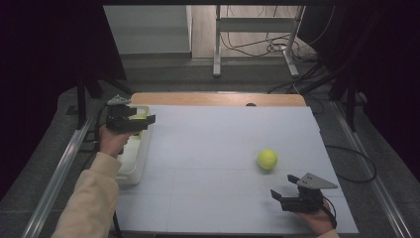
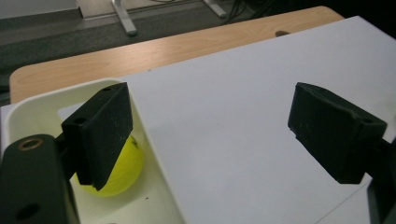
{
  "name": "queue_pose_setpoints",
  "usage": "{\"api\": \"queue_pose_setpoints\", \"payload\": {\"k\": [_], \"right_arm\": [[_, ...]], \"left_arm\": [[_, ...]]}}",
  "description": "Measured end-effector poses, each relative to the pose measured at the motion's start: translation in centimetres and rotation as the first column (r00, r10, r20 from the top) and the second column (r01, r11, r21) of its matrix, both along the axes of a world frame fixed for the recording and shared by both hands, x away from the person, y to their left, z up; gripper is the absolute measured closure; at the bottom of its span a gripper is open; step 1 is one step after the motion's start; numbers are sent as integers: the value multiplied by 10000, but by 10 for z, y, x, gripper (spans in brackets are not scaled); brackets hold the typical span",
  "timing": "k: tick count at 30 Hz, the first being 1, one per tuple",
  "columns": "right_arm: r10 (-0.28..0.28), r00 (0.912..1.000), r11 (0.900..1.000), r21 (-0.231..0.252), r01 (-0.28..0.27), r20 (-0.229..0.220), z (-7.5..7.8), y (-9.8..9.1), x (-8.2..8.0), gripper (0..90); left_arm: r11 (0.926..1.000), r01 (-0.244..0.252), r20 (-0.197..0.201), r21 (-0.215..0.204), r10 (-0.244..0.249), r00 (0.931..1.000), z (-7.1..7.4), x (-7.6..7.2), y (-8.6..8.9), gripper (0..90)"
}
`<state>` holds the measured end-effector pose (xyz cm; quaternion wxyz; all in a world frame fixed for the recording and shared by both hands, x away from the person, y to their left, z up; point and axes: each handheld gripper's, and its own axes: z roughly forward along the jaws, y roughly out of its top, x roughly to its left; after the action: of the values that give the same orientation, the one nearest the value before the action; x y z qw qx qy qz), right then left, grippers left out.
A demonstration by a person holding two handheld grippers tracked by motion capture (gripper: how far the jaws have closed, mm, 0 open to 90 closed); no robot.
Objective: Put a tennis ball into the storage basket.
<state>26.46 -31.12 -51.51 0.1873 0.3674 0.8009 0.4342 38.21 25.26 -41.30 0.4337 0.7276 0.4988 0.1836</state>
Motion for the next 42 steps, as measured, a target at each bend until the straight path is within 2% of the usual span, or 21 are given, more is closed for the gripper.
{"api": "queue_pose_setpoints", "payload": {"k": [3,8,15,20,24,27,28,30,32,42], "right_arm": [[-102,9999,9998,157,103,-63,0,-2,0,138],[-200,9998,9997,159,201,-56,0,-3,3,138],[-266,9996,9996,134,267,-27,1,-4,4,138],[-198,9998,9998,76,198,-17,0,-3,4,138],[-120,9999,9999,87,119,26,0,-3,3,138],[-105,9999,9999,69,104,56,0,-3,2,139],[-121,9999,9999,73,121,63,0,-4,2,139],[-168,9998,9998,70,168,72,1,-4,2,139],[-184,9998,9998,86,184,86,1,-5,2,140],[-176,9998,9998,67,175,139,1,-5,1,141]], "left_arm": [[9995,247,293,-187,-242,9993,4,-5,-2,146],[9979,500,600,-404,-476,9971,7,-12,-4,147],[9922,1125,937,-533,-1072,9898,8,-22,-16,147],[9880,1454,993,-531,-1396,9852,8,-26,-26,146],[9814,1768,1029,-744,-1688,9803,10,-27,-37,146],[9778,1961,1064,-738,-1878,9764,11,-28,-45,146],[9755,2045,1094,-809,-1952,9746,11,-28,-48,145],[9657,2269,1083,-1260,-2139,9708,11,-28,-51,146],[9637,2303,1079,-1351,-2167,9703,10,-28,-52,146],[9558,2688,1024,-1192,-2575,9609,7,-28,-73,146]]}}
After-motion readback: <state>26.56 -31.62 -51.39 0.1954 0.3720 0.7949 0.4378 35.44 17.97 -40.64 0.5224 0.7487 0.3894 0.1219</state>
